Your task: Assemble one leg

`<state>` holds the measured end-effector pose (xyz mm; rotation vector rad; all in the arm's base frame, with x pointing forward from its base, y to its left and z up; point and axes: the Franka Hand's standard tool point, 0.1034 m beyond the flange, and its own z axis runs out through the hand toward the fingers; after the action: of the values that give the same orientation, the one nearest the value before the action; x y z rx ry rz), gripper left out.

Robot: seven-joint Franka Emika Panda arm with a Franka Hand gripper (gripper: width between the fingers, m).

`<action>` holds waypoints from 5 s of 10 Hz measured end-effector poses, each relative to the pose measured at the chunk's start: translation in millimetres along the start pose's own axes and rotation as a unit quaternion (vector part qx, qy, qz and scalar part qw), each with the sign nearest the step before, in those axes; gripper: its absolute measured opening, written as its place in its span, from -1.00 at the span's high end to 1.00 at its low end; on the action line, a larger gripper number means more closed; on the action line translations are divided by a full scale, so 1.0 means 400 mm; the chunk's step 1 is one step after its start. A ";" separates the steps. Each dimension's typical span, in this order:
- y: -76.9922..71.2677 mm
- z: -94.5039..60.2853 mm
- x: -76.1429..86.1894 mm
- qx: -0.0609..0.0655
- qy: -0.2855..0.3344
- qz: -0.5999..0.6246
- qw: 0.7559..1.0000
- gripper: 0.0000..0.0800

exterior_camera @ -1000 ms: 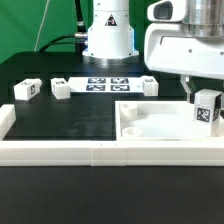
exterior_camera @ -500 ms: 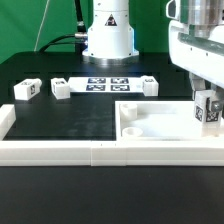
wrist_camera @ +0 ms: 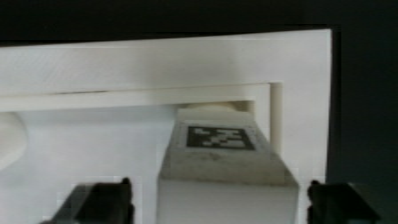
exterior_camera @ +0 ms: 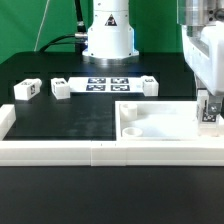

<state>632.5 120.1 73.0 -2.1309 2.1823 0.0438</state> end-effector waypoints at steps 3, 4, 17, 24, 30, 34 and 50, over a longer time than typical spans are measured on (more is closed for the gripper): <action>0.003 0.001 -0.013 -0.002 -0.001 -0.142 0.990 -0.60; -0.002 0.001 -0.010 0.006 0.001 -0.213 0.977 -0.62; -0.020 -0.003 -0.002 0.008 0.033 -0.656 0.754 0.06; -0.022 -0.005 0.013 0.015 0.028 -0.507 0.861 0.27; -0.009 -0.005 0.018 0.021 0.030 -0.186 0.982 0.26; 0.000 -0.005 0.021 0.022 0.011 0.020 0.999 0.26; 0.000 -0.006 0.019 0.023 0.003 0.152 0.988 -0.62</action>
Offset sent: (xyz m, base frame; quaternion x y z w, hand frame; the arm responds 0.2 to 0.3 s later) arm 0.0019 0.0079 -0.0024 0.0433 -0.0285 -0.2970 0.9535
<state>632.0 112.4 74.5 -1.7574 2.4652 0.0078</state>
